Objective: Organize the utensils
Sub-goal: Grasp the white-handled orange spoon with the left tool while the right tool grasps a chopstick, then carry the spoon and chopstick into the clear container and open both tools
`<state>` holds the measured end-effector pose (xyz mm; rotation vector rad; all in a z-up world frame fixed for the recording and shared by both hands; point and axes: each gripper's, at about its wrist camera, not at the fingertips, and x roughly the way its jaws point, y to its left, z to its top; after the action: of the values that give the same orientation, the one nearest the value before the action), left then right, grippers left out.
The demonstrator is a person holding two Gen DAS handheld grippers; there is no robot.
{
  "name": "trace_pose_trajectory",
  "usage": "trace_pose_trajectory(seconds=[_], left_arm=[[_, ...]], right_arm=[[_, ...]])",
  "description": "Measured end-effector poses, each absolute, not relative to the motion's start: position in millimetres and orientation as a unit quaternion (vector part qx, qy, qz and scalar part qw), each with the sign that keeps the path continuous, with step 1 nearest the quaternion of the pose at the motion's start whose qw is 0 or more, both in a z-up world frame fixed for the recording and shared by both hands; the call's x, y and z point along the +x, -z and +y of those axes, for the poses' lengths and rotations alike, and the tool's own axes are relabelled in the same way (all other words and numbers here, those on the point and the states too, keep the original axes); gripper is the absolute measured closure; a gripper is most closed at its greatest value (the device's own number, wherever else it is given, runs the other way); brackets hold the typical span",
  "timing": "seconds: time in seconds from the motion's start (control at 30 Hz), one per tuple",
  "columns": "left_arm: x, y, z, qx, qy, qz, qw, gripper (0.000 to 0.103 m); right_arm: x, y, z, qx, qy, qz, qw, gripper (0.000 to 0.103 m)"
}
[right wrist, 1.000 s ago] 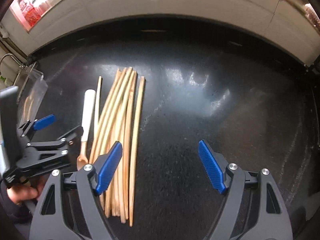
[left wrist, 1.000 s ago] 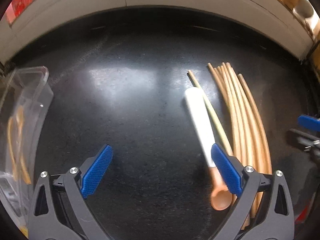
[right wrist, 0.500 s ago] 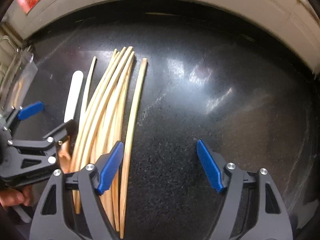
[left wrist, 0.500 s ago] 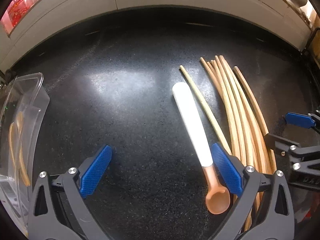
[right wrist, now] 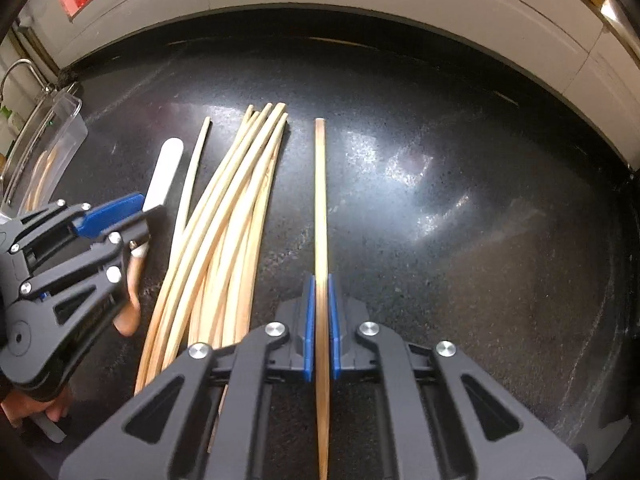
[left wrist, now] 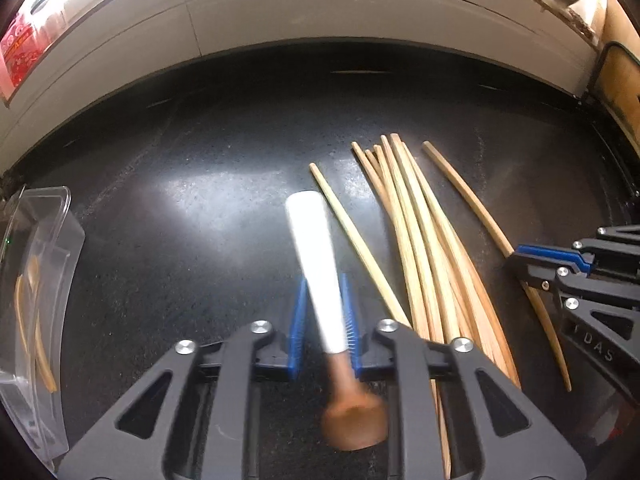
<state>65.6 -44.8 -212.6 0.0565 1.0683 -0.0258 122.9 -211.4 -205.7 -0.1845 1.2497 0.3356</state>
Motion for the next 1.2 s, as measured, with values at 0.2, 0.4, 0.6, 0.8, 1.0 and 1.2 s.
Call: trace_pose_trajectory(seconds=[0.2,0.4,0.6,0.8,1.0,1.2], left_arm=[[72,195,-41,0.008,0.011,0.526,0.85,0.088],[56,141,-24,-0.021,0.014,0.534,0.845,0.088],[30,88,-8,-0.026,0.013,0.523,0.852,0.088],[9,65,12,-0.035,0.0,0.518,0.855,0.088],[1,61,27,-0.038,-0.005,0.516,0.855,0.088],[-12,56,50,-0.043,-0.014,0.513,0.857,0.088]], right_arm=[[118,177,-228,-0.055,-0.137,0.576,0.804,0.096],[98,125,-235,-0.038,-0.136,0.555,0.82,0.096],[71,68,-233,-0.015,-0.144,0.533,0.834,0.096],[53,38,-221,-0.019,-0.148,0.515,0.844,0.096],[37,34,-202,-0.016,-0.148,0.508,0.848,0.096],[28,28,-179,-0.015,-0.163,0.504,0.848,0.096]])
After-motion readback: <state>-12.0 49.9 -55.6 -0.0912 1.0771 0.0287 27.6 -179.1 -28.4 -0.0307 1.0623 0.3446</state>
